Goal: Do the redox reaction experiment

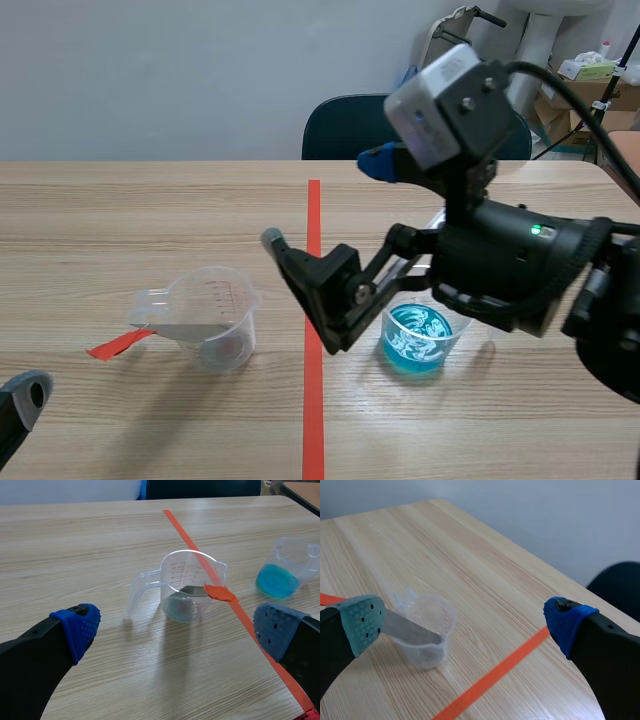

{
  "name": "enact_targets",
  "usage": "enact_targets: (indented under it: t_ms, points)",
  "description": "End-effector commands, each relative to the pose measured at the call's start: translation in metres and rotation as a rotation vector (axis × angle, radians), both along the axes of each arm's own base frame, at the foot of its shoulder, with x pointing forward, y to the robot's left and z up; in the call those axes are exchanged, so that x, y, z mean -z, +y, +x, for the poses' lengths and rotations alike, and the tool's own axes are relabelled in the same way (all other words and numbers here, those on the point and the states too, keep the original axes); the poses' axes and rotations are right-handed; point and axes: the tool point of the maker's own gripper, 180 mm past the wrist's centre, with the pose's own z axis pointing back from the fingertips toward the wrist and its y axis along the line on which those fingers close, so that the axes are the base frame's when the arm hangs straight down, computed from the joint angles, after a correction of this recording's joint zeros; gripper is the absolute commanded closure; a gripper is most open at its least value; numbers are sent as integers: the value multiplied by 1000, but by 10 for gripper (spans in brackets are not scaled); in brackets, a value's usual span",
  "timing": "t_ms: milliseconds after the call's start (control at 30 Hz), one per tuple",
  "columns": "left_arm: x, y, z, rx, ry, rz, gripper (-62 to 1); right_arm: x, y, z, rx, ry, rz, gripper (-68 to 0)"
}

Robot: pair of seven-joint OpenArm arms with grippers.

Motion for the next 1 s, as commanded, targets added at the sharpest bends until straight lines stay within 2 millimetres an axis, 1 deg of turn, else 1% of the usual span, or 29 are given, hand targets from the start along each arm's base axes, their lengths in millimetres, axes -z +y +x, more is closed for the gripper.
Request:
enact_targets:
  t_ms: [0, 100, 233, 400, 500, 667, 867, 967]
  points:
    - [-6, -6, 0, 5, -19, -23, -623, -10, -8, -3, 30, -22, 34, -679]
    - [-11, -11, 1, 12, -30, -37, -623, -13, -28, -12, 99, -22, 46, -679]
    - [-31, -22, 5, 34, -69, -65, -623, -14, -50, -27, 161, -8, 48, -679]
    - [-48, -33, 9, 67, -80, -57, -623, -12, -72, -43, 220, 13, 30, -679]
    - [-51, -42, 10, 112, -80, -13, -623, -11, -81, -50, 251, 17, 31, -679]
    - [-62, -47, 14, 120, -103, -5, -623, -8, -86, -56, 263, 31, 31, -679]
    - [-72, -50, 19, 108, -140, 29, -623, -7, -86, -56, 263, 35, 28, -679]
    - [-74, -52, 19, 112, -149, 32, -623, -6, -86, -57, 262, 38, 26, -679]
